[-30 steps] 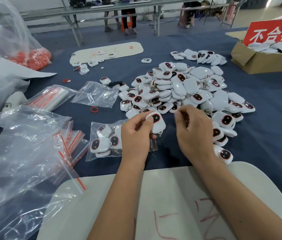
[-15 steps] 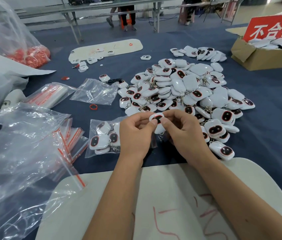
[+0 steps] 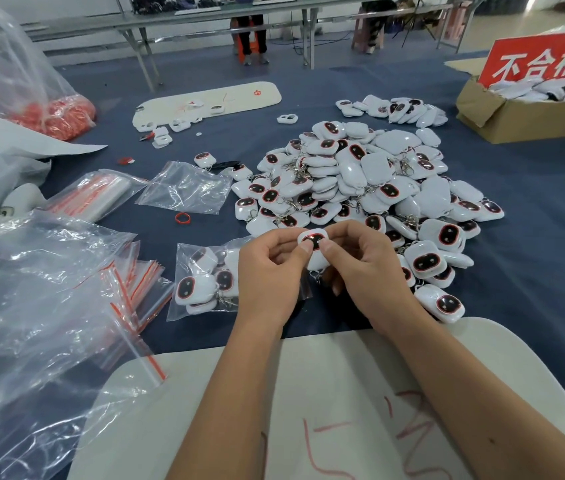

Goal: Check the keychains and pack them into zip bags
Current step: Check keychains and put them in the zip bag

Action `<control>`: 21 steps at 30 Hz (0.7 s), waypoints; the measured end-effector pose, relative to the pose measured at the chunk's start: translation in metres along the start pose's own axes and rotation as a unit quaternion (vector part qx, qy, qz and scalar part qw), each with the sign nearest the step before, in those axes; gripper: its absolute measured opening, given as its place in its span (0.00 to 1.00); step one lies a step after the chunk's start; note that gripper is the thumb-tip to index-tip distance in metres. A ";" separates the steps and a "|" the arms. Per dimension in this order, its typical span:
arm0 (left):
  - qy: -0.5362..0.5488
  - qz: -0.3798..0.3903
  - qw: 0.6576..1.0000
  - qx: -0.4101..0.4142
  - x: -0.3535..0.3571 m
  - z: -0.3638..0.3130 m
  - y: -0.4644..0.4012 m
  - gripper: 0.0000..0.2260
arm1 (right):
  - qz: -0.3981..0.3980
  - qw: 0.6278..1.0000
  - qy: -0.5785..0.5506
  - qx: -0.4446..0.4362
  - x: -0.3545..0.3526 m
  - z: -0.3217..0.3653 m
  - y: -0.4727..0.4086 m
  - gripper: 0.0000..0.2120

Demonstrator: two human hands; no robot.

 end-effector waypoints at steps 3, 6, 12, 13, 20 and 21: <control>0.000 0.030 0.999 0.026 0.003 -0.004 0.002 0.06 | -0.021 1.000 0.005 -0.010 -0.003 0.000 0.000 0.07; -0.012 0.033 0.999 0.036 0.005 -0.004 0.002 0.07 | -0.037 0.998 0.053 -0.026 -0.004 0.001 0.001 0.07; -0.015 0.030 0.999 0.036 0.002 -0.003 0.001 0.07 | -0.015 0.999 0.028 -0.010 -0.001 -0.001 -0.001 0.07; -0.019 0.031 0.999 0.037 0.002 -0.003 0.001 0.07 | -0.013 0.999 0.039 -0.011 -0.001 -0.001 -0.001 0.07; -0.011 0.024 0.999 0.035 0.003 -0.003 0.000 0.07 | -0.009 0.999 0.036 -0.005 -0.002 -0.002 -0.002 0.07; -0.010 0.022 0.999 0.034 0.003 -0.002 0.000 0.07 | -0.006 0.999 0.034 -0.005 -0.002 -0.002 -0.003 0.07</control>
Point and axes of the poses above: each hand's wrist, its own y-axis away from the middle knuckle, its own x-axis out of the palm, z = x × y, the point moved 5 cm from there along -y, towards the middle knuckle, and after that the axes turned 4 degrees about -y, right-handed, at the moved point
